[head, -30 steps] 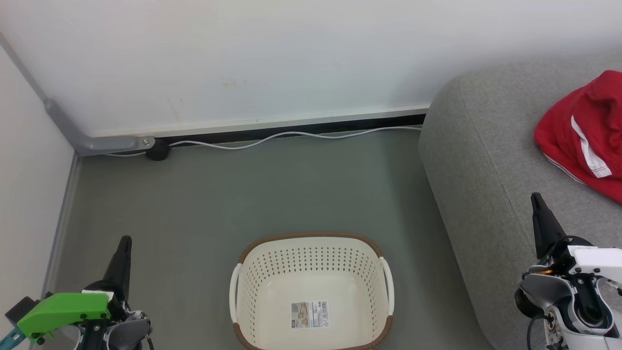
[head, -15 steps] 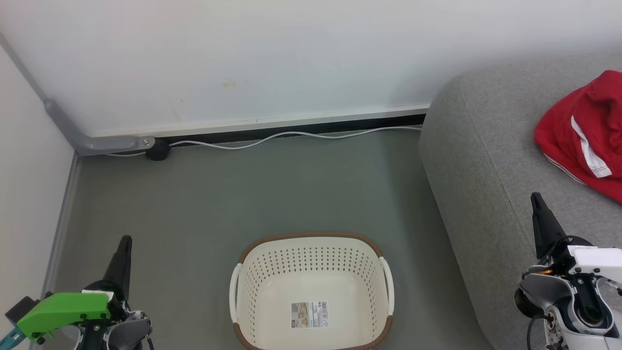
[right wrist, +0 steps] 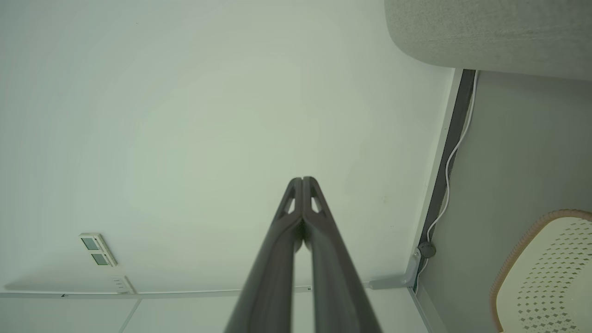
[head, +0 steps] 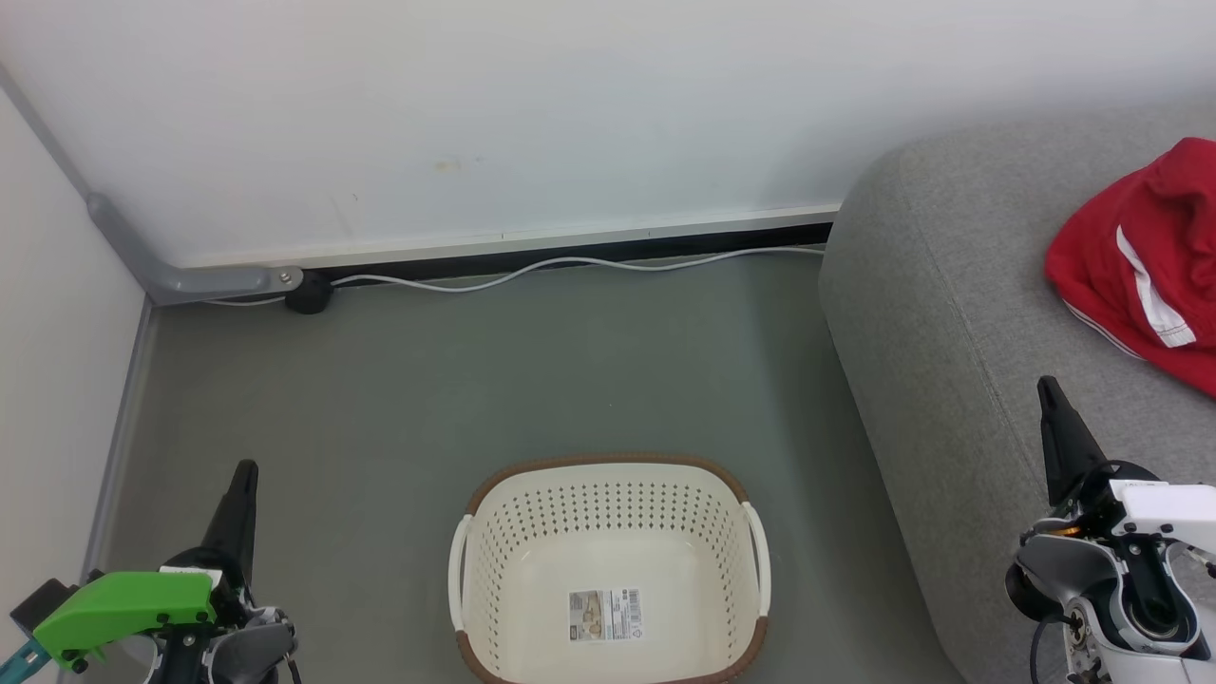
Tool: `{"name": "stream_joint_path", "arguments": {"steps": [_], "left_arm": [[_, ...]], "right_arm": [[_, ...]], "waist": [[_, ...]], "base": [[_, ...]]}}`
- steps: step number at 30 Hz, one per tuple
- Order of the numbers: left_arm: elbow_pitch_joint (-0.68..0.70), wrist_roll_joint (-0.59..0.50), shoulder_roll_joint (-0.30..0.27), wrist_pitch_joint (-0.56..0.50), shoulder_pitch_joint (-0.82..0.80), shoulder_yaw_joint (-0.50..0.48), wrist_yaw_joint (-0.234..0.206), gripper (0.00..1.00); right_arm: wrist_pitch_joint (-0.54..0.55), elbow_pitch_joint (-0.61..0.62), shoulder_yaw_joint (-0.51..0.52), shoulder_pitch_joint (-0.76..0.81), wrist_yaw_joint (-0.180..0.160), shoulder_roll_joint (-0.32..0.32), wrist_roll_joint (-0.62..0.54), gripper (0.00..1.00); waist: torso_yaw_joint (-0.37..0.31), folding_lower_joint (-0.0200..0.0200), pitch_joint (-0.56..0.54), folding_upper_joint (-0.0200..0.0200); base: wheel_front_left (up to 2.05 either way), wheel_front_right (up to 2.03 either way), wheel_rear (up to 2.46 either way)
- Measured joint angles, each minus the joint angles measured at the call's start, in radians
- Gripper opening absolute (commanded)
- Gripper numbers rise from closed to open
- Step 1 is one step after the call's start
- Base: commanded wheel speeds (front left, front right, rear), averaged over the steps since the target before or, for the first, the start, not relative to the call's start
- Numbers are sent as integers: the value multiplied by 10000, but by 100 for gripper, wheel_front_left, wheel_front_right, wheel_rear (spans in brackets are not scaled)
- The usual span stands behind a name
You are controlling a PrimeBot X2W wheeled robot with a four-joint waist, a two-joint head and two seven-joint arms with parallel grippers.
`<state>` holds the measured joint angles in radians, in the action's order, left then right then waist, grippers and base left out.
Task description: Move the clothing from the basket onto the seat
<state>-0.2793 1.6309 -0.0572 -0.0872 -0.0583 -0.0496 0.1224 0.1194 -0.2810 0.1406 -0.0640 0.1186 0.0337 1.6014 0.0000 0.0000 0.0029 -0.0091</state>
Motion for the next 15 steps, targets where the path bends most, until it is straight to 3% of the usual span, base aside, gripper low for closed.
{"name": "stream_joint_path", "arguments": {"steps": [15], "left_arm": [[12, 0, 6, 0, 0, -12, 0, 0]], "right_arm": [[-13, 4, -4, 0, 0, 0, 0, 0]], "waist": [[0, 0, 0, 0]], "base": [[0, 0, 0]]}}
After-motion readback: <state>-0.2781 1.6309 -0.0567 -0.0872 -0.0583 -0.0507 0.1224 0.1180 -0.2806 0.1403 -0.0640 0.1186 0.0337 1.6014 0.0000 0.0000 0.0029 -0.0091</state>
